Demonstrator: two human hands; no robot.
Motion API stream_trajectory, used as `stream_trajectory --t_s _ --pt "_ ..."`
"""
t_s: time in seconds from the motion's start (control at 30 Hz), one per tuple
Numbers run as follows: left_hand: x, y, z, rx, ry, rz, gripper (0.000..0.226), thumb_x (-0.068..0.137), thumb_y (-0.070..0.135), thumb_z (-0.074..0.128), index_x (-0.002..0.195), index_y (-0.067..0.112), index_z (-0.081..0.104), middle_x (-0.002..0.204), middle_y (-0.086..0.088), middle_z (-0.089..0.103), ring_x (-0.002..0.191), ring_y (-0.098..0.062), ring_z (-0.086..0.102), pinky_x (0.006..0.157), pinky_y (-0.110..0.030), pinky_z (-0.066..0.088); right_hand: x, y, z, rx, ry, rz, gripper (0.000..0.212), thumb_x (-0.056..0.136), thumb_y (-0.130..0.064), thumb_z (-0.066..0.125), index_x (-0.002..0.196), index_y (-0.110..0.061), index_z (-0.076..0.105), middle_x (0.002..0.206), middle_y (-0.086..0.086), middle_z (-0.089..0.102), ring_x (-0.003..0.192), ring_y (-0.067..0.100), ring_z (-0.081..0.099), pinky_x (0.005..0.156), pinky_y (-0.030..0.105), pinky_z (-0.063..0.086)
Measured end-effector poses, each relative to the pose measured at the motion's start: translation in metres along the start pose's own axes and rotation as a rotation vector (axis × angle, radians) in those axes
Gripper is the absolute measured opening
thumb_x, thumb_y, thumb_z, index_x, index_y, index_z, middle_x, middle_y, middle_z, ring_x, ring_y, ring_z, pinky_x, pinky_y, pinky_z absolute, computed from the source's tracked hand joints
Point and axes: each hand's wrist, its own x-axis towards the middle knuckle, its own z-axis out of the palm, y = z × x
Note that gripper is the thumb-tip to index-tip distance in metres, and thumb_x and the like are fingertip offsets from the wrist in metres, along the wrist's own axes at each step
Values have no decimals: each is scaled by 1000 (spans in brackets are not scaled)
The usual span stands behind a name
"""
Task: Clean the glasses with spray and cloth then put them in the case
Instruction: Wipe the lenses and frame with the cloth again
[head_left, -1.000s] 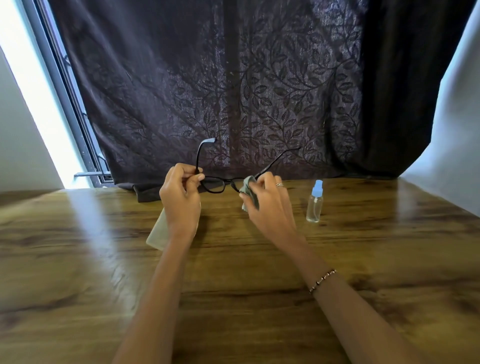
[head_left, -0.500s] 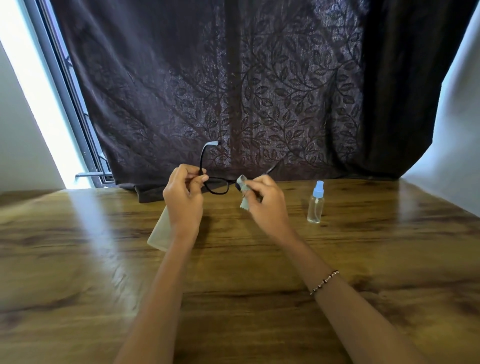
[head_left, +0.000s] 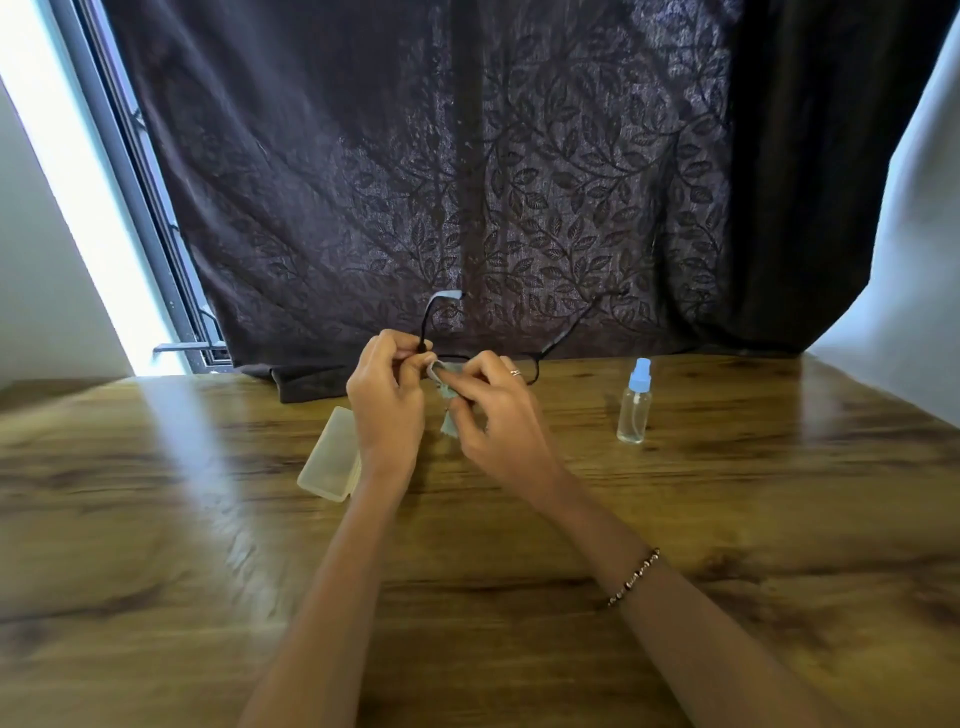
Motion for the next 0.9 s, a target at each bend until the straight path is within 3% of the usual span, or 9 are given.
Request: stream_trajectory --t_s 0.17,0.3,0.4,0.47,0.57,0.63,0.77,0.9 --pt "4 -4 -5 -34 20 -25 13 87 -4 59 88 8 62 87 -4 64 81 -2 60 74 -9 45 -2 3 -5 -89 85 6 17 87 -11 55 95 -6 69 83 0 48 77 10 43 60 24 39" --pt "2 -1 -4 -22 -1 -2 10 86 -2 60 88 7 62 85 -1 63 80 1 58 73 -7 43 0 -4 -3 -121 2 2 29 94 -19 48 117 -12 64 87 -1 46 76 11 45 57 26 43" --pt "1 3 -2 -45 -24 14 13 87 -5 58 88 7 62 86 -1 63 81 -2 62 74 -6 45 0 5 -9 -286 71 80 21 92 -20 50 100 -10 67 86 1 48 75 15 49 53 27 43" --pt "0 4 -1 -36 -22 24 14 87 -6 57 88 7 62 86 -1 62 81 -1 61 74 -7 45 -3 3 -7 -317 86 94 13 86 -17 57 90 -10 67 84 1 50 75 14 50 50 23 34" --pt "-2 3 0 -8 -25 32 13 86 -6 57 87 6 62 85 2 60 80 8 56 74 -5 42 -4 -3 0 -195 14 48 21 89 -19 53 102 -12 67 87 -2 47 71 8 42 54 21 30" --pt "-3 4 1 -6 -31 43 10 86 -4 59 86 6 62 84 3 59 80 7 56 73 -6 43 -2 0 -3 -183 -9 69 25 93 -21 48 110 -14 66 90 -2 46 73 11 47 56 23 32" --pt "-1 1 0 -28 -21 45 14 86 -7 55 87 6 61 85 3 59 82 -5 62 75 -11 48 -5 5 -7 -308 13 147 14 89 -19 55 95 -11 66 89 0 50 77 19 56 51 26 31" --pt "-3 -1 2 18 -2 30 12 84 -7 59 84 5 62 82 3 59 79 11 54 73 -2 37 -5 -5 1 -146 -42 89 21 91 -17 53 107 -13 66 85 -3 47 68 11 46 54 22 31"
